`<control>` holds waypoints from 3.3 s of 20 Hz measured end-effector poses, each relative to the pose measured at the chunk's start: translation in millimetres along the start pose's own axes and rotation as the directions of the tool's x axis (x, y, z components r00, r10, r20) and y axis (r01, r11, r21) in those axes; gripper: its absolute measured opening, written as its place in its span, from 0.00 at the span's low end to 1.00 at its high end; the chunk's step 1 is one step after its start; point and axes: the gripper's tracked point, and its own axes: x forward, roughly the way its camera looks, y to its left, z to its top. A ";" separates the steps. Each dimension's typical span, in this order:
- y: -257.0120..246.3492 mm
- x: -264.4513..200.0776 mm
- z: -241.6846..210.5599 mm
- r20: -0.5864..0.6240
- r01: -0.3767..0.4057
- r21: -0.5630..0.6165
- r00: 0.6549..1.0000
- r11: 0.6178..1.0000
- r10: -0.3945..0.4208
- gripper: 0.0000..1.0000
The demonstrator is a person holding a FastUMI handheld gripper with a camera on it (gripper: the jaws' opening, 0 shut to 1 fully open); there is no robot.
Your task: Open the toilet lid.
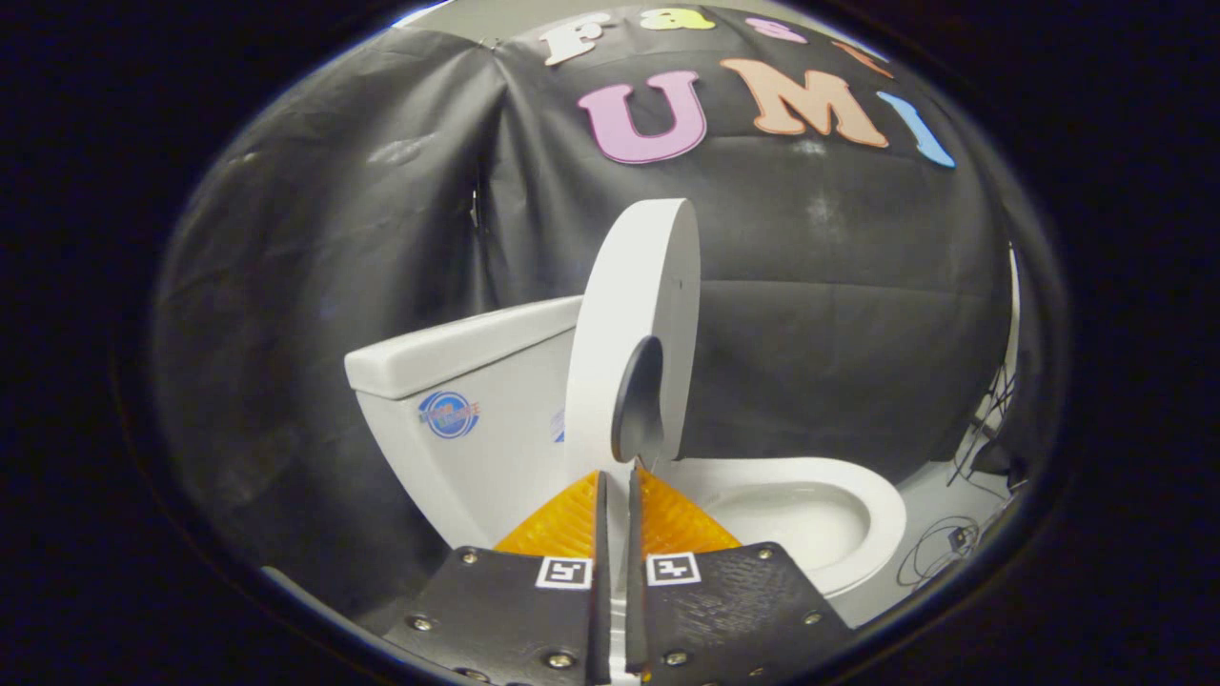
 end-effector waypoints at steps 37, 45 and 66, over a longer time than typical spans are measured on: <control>4.8 -11.1 -13.4 -0.078 -0.153 0.048 0.985 0.987 0.157 0.57; -29.3 -46.6 19.0 -0.023 -0.140 0.084 0.990 0.987 0.142 0.99; -171.7 -138.4 96.3 0.203 -0.007 0.134 0.979 0.991 -0.021 0.99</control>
